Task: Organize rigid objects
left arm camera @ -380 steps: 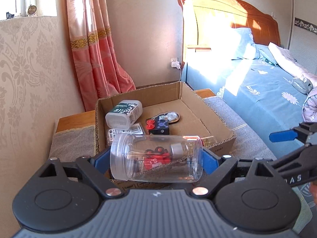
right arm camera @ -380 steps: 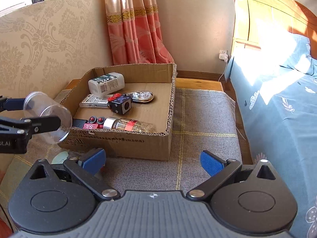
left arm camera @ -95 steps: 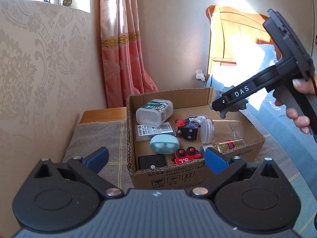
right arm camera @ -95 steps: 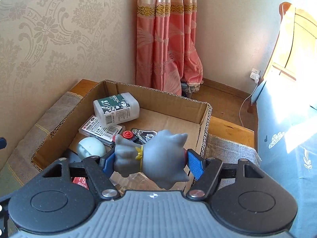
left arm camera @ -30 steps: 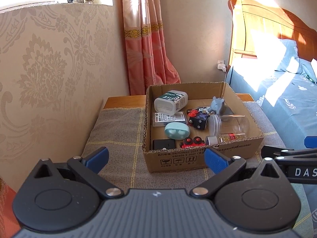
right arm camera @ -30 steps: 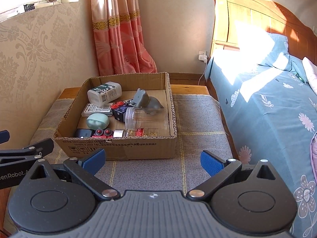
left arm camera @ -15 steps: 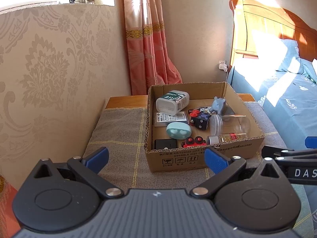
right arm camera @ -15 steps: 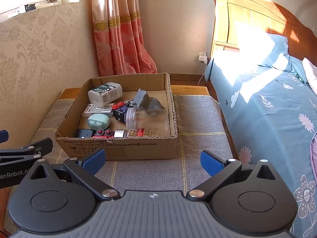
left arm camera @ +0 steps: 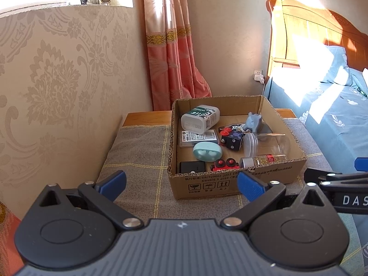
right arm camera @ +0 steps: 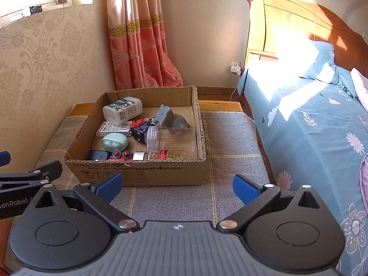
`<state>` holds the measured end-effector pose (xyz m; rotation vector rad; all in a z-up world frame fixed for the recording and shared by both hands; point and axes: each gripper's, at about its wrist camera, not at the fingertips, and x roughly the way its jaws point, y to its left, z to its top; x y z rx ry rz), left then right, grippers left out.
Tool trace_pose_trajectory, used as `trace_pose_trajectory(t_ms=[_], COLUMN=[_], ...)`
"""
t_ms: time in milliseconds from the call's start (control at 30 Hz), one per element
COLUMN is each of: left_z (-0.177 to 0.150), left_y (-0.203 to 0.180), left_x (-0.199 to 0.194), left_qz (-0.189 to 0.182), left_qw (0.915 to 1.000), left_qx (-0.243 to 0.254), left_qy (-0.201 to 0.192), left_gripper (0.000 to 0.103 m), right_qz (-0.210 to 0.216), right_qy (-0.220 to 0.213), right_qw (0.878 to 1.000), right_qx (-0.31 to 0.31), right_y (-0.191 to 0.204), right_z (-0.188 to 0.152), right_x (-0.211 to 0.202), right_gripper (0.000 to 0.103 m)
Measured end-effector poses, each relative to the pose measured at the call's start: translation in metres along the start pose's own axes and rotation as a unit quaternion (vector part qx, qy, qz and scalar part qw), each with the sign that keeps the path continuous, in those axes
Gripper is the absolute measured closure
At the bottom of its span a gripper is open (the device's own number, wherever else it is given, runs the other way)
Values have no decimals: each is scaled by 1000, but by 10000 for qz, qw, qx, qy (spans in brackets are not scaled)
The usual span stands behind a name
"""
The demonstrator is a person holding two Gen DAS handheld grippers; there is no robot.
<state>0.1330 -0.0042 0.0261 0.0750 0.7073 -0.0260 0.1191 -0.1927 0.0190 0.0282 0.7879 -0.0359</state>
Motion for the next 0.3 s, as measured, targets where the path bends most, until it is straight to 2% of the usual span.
trace_pose_trajectory(t_ms=[300], left_z=[1], left_y=[0], left_x=[-2], left_qz=[3], left_qw=[10000], left_qx=[-5], left_qy=[-14], left_gripper=[1], right_qz=[-2], right_qy=[-1], right_qw=[10000], right_qx=[4], right_y=[0], right_z=[0], right_x=[0], right_gripper=[0])
